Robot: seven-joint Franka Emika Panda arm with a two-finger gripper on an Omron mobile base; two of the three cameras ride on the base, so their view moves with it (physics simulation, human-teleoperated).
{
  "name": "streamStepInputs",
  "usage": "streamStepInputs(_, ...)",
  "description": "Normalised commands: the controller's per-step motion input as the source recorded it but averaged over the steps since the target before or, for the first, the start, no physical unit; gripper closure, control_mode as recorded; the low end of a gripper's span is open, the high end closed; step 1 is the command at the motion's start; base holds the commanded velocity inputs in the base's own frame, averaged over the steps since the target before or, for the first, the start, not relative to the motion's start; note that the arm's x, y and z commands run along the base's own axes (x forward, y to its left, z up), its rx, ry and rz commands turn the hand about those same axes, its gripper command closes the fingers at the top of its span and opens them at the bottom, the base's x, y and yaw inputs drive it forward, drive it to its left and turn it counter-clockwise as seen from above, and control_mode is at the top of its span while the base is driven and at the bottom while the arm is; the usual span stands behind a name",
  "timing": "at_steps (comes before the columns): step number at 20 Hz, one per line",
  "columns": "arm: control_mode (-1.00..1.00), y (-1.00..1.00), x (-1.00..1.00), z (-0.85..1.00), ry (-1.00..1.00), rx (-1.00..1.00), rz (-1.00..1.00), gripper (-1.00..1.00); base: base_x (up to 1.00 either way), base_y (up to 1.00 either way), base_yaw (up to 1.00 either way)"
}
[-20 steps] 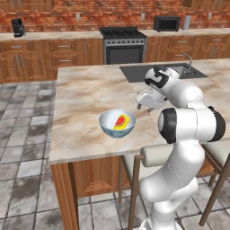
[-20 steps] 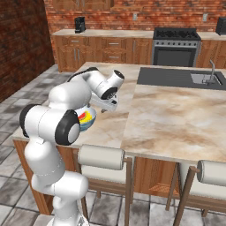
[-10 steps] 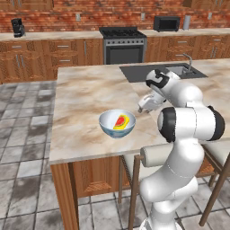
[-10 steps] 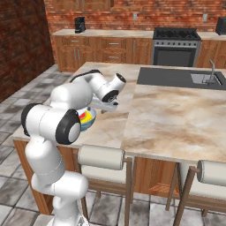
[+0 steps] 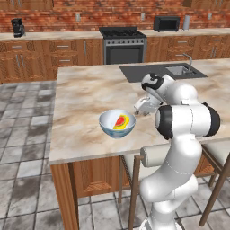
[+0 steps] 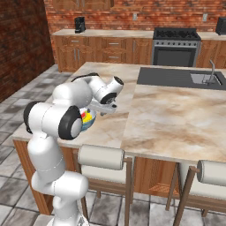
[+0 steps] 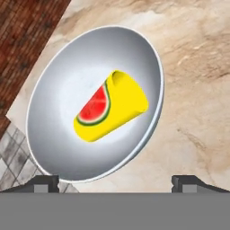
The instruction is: Place the cup inside the bowl on the dining table and move the bowl to any counter.
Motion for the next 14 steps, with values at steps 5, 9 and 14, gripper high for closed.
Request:
streamStepInputs(5, -1.0, 0.27, 0.34, -0.18, 0.04, -0.02, -0.14, -1.0, 0.0, 0.0, 0.0)
streamStepInputs(9, -1.0, 0.15, 0.29, -0.14, 0.02, 0.0, -0.2, -1.0, 0.0, 0.0, 0.0)
streamStepInputs(14, -1.0, 0.0, 0.09, -0.17, 0.02, 0.0, -0.16, -1.0, 0.0, 0.0, 0.0)
